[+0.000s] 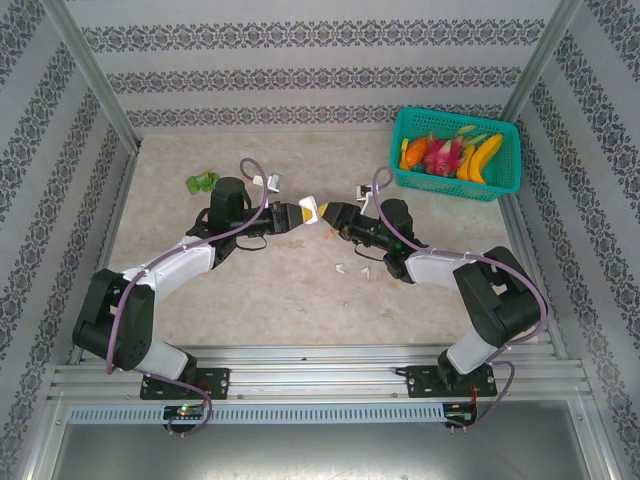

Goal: Insert the wireless bluetooth earbuds into the charging case

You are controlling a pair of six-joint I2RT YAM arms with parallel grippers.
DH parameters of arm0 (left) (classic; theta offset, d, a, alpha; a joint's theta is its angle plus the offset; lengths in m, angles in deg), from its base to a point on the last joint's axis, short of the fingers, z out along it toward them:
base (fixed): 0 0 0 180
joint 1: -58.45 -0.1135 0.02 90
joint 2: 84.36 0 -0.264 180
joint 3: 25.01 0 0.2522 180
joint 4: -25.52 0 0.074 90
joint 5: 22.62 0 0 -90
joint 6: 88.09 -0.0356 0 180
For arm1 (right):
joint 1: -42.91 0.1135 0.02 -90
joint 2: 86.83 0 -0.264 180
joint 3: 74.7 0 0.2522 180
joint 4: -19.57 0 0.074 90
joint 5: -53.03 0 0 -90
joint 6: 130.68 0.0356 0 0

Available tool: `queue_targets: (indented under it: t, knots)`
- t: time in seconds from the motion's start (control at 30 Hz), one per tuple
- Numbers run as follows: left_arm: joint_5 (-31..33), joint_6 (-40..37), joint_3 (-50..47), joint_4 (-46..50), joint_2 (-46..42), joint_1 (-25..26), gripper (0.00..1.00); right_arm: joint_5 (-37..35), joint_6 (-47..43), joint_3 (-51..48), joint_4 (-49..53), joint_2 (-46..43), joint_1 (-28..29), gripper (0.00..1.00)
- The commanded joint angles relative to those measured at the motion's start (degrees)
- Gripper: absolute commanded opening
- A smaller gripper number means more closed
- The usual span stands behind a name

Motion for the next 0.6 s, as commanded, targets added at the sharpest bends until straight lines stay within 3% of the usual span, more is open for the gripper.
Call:
queue_targets:
  t: [0.0,0.57]
  knots:
    - [-1.06,0.28,-0.52,-4.23,-0.54,0.05,0.00,1.88,0.53,0.19,-3.24,0.87,0.36,0.41]
    - [-1.18,0.52,-0.51,-4.44,-0.35,0.23,0.00,4.62,2.00,4.08,-5.41,4.18,1.32,0.37]
